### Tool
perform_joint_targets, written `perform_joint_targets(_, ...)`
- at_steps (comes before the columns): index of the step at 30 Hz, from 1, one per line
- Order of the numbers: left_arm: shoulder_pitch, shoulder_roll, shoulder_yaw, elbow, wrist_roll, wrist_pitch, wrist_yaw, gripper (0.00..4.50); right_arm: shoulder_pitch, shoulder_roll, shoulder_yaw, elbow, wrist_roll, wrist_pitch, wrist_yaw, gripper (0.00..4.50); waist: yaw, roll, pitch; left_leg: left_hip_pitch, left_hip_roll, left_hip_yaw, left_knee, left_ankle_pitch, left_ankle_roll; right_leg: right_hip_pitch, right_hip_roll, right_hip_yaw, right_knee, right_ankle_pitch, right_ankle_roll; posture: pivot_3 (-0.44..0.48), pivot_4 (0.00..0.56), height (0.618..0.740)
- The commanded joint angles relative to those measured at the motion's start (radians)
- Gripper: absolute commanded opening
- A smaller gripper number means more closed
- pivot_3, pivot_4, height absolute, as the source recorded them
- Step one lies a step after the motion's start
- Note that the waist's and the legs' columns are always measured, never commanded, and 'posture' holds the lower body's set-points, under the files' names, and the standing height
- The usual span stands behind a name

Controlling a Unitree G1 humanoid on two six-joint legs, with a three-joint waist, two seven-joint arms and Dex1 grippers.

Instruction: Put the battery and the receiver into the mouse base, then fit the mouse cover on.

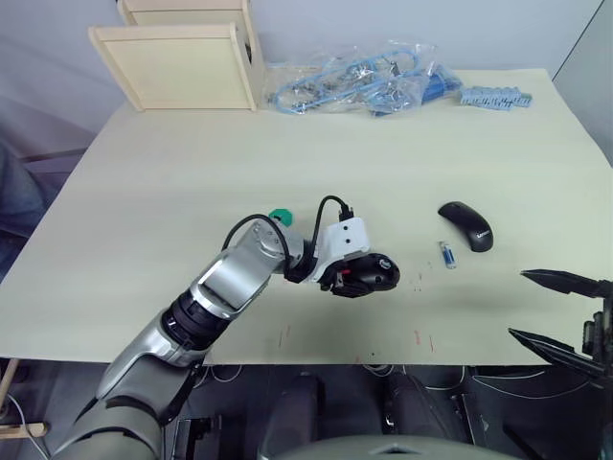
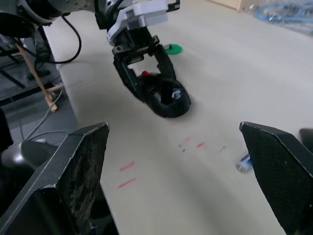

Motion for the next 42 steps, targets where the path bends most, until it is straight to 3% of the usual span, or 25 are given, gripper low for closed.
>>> perform_joint_targets(1,-0.002,0.002,-0.029,-0.015,0.026,0.001,0.017,2.9,-0.003,-0.022,-0.049,0.007,-0.003,-0.002,0.016,4.5,0.0,0.0,0.0,0.0,0.0,0.0,0.0,0.0,0.0,0.0,0.0,0.0,0.0,0.0,0.0,0.0,0.15,0.74)
perform_joint_targets(10,0.034,0.007,-0.079,-0.002,0.056,-0.003,0.031,2.9,-0.025,-0.03,-0.039,-0.006,-0.025,0.044,-0.048,4.5,0.002,0.0,0.0,0.0,0.0,0.0,0.0,0.0,0.0,0.001,0.0,0.0,0.0,0.0,0.0,0.0,0.15,0.74)
perform_joint_targets(14,0.044,0.014,-0.075,-0.007,0.057,-0.002,0.029,2.9,-0.061,0.016,0.039,-0.057,-0.116,0.056,-0.208,4.5,0.002,0.0,-0.001,0.001,0.0,0.0,0.0,0.0,0.0,0.001,0.0,0.0,0.0,0.0,0.0,0.0,0.15,0.74)
perform_joint_targets(19,0.046,0.014,-0.073,-0.016,0.054,0.006,0.032,2.9,-0.088,0.015,0.151,-0.144,-0.184,0.215,-0.429,4.5,0.001,0.0,-0.001,0.0,0.0,0.0,0.0,0.0,0.0,0.001,-0.001,0.0,0.0,0.0,0.0,0.0,0.15,0.74)
perform_joint_targets(23,0.049,0.01,-0.067,-0.02,0.051,0.015,0.038,2.9,-0.23,0.062,0.318,-0.165,-0.224,0.463,-0.711,4.5,-0.001,0.0,-0.002,0.001,0.0,-0.001,0.0,0.0,0.0,0.001,0.0,0.0,0.0,0.0,0.0,0.0,0.15,0.74)
perform_joint_targets(27,0.048,0.006,-0.064,-0.022,0.049,0.024,0.043,2.9,-0.332,0.146,0.389,-0.155,-0.233,0.59,-0.858,4.5,0.001,0.0,-0.002,0.0,-0.001,-0.001,0.0,0.0,0.0,0.0,-0.001,0.0,0.0,0.0,0.0,0.0,0.15,0.74)
perform_joint_targets(30,0.048,0.003,-0.061,-0.023,0.048,0.03,0.047,2.9,-0.384,0.203,0.446,-0.141,-0.264,0.631,-0.935,3.71,0.001,0.0,-0.002,-0.001,-0.001,-0.001,0.0,0.0,0.0,-0.001,-0.001,-0.001,0.0,0.0,0.0,0.0,0.15,0.74)
perform_joint_targets(33,0.049,0.005,-0.061,-0.026,0.046,0.034,0.047,2.9,-0.417,0.236,0.474,-0.133,-0.308,0.65,-0.992,2.32,0.0,0.0,-0.002,-0.001,-0.001,-0.001,0.0,0.0,0.0,-0.001,-0.001,-0.001,0.0,0.0,0.0,0.0,0.15,0.74)
perform_joint_targets(42,0.053,0.002,-0.059,-0.03,0.042,0.042,0.056,2.9,-0.454,0.359,0.517,-0.13,-0.356,0.7,-1.102,2.32,-0.001,0.0,-0.002,0.0,-0.001,-0.001,0.0,0.0,0.0,-0.001,0.0,0.0,0.0,0.0,0.0,0.0,0.15,0.74)
